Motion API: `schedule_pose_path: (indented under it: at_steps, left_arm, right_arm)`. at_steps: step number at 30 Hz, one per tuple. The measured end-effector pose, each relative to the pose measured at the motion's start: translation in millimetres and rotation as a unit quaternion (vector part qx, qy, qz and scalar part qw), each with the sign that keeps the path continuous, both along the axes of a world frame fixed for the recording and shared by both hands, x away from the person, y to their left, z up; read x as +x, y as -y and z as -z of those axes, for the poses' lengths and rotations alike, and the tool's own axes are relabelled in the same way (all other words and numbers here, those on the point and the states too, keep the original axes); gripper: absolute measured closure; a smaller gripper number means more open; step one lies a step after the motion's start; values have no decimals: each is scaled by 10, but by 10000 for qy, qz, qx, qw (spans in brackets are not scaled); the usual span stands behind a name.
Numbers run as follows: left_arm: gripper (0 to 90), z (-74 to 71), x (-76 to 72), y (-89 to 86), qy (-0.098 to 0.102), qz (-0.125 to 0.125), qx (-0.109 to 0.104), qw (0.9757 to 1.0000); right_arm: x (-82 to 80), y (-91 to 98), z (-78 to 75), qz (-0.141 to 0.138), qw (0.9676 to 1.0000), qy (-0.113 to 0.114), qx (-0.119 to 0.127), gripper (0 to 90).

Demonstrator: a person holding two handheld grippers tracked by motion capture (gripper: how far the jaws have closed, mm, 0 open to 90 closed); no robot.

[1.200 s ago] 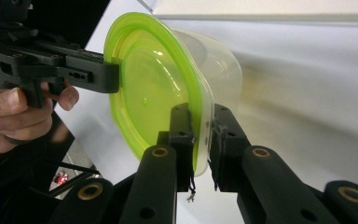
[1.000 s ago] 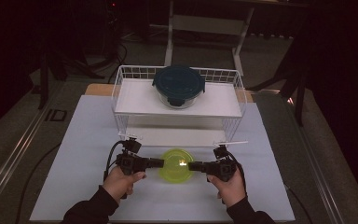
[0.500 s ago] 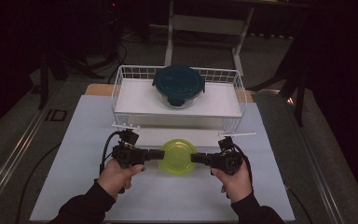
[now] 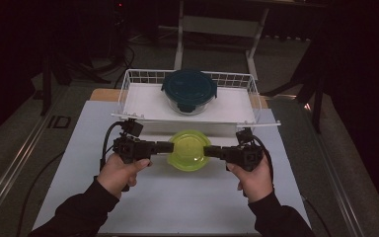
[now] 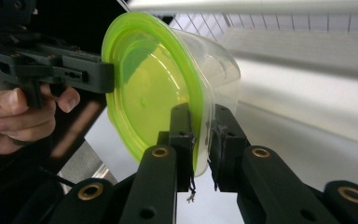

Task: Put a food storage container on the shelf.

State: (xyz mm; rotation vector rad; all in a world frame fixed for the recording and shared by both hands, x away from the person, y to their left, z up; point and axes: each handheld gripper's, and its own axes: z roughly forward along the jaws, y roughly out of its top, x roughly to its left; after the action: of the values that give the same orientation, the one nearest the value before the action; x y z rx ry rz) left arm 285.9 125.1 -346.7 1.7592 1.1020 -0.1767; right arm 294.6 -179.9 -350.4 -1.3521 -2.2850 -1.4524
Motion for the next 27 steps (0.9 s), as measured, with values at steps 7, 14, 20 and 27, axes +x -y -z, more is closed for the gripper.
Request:
schedule_pose_path:
  at_steps: [7,14,20,27]
  left_arm:
    - [809,-261,69,-39,177,-86,-79,9998]
    - [809,-539,202,-55,391,-179,-146,9990]
    - [810,-767,345,-72,504,-281,-134,9982]
    - [810,-932,535,-100,529,-342,-166,9979]
  right_arm:
    - [80,-37,-275,6,9998,176,16,807]
    - [211,-69,-581,83,9992,399,12,808]
    - [393,-95,-800,113,9987,500,62,808]
    - [574,-141,-1002,127,9983,568,12,808]
